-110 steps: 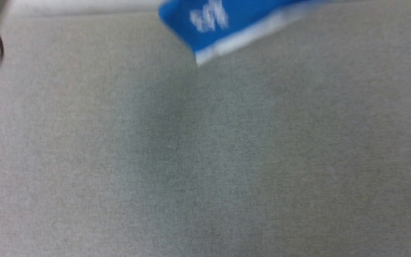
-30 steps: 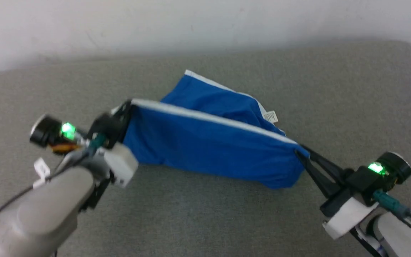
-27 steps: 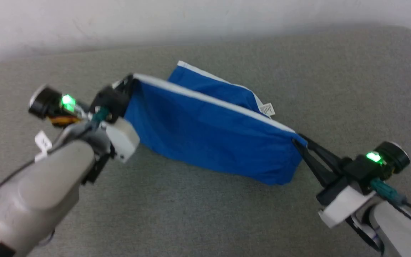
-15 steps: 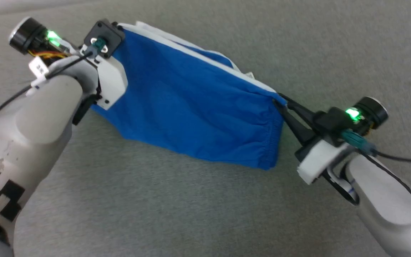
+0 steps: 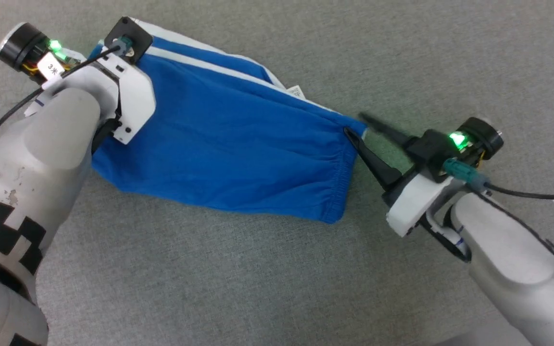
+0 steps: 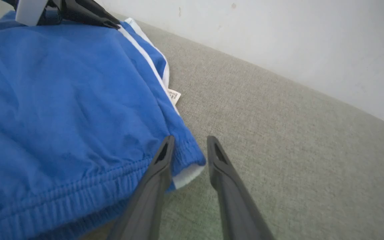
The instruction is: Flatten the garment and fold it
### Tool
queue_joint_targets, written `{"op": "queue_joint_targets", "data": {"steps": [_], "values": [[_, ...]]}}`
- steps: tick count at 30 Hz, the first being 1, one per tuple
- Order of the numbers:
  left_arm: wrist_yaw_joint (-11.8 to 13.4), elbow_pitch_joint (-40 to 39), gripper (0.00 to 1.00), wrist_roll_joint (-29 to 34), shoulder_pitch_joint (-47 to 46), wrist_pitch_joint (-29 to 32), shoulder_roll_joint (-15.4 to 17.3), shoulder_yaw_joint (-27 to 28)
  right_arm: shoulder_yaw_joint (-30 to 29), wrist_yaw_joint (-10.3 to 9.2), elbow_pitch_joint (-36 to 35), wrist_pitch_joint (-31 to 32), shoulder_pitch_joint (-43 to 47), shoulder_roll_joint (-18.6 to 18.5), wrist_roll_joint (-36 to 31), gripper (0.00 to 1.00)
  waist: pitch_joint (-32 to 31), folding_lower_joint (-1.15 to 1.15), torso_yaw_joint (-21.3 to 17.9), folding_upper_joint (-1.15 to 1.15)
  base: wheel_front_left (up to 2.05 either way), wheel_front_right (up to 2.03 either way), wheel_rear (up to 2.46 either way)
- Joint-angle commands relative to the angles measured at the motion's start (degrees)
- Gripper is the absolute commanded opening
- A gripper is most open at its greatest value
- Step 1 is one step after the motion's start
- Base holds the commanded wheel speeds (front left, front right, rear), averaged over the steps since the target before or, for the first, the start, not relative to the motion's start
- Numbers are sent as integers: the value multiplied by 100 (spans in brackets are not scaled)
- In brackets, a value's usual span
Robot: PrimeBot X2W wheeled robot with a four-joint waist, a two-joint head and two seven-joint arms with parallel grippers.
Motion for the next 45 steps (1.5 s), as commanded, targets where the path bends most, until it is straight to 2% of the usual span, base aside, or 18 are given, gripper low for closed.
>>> {"op": "queue_joint_targets", "data": {"steps": [1, 5, 8, 12, 17, 20, 25, 29, 33, 34, 35, 37, 40, 42, 45], "values": [[-94, 116, 100, -85, 104, 92, -67, -69, -102, -12, -85, -42, -25, -42, 17, 100, -201, 1, 98, 0, 0, 0, 0], [-134, 142, 100, -279, -184, 140, -115, -68, -371, -12, -434, -51, 211, -194, -74, 100, -466, 1, 263, 0, 0, 0, 0], [-141, -47, 100, -570, -363, 514, -129, -207, -611, -12, -727, -52, 470, -299, -146, 100, -627, 1, 365, 0, 0, 0, 0], [-143, -686, 100, -1315, -548, 1661, 133, -633, -824, -12, -1097, 69, 784, -405, -213, 100, -728, 1, 408, 0, 0, 0, 0], [-144, -1829, 100, -2144, -699, 3445, 774, -974, -978, -12, -1490, 311, 1024, -439, -259, 100, -681, 1, 326, 0, 0, 0, 0], [-144, -2311, 100, -2444, -706, 4159, 1133, -1013, -992, -12, -1648, 431, 1082, -396, -258, 100, -576, 1, 226, 0, 0, 0, 0], [-144, -2581, 100, -2636, -416, 4682, 1482, -1029, -894, -12, -1713, 495, 1030, -280, -194, 100, -392, 1, -29, 0, 0, 0, 0], [-144, -2658, 100, -2487, -94, 5011, 1632, -1033, -820, -12, -1632, 488, 916, -198, -98, 100, -272, 1, -188, 0, 0, 0, 0], [-145, -2597, 100, -2451, 118, 5071, 1678, -1034, -752, -12, -1524, 513, 756, -172, 2, 100, -242, 1, -262, 0, 0, 0, 0], [-145, -2559, 69, -2486, 163, 5081, 1669, -1034, -722, -12, -1509, 566, 721, -157, 109, 100, -262, 1, -269, 0, 0, 0, 0], [-145, -2551, 0, -2508, 193, 5088, 1652, -1034, -682, -12, -1518, 636, 671, -170, 231, 100, -291, 1, -263, 0, 0, 0, 0], [-145, -2591, 0, -2511, 197, 5006, 1632, -1034, -633, -12, -1579, 835, 536, -265, 489, 100, -372, 1, -231, 0, 0, 0, 0], [-145, -2686, 0, -2462, 185, 4860, 1669, -1034, -353, -12, -1802, 1477, 216, -551, 993, 100, -523, 1, -194, 0, 0, 0, 0], [-145, -2737, 0, -2481, 174, 4713, 1682, -1034, -206, -12, -1907, 2057, -25, -742, 1370, 100, -626, 1, -158, 0, 0, 0, 0], [-145, -2743, 0, -2544, 172, 4521, 1641, -1035, 112, -12, -1964, 3270, -348, -928, 2026, 100, -747, 1, -97, 0, 0, 0, 0]]}}
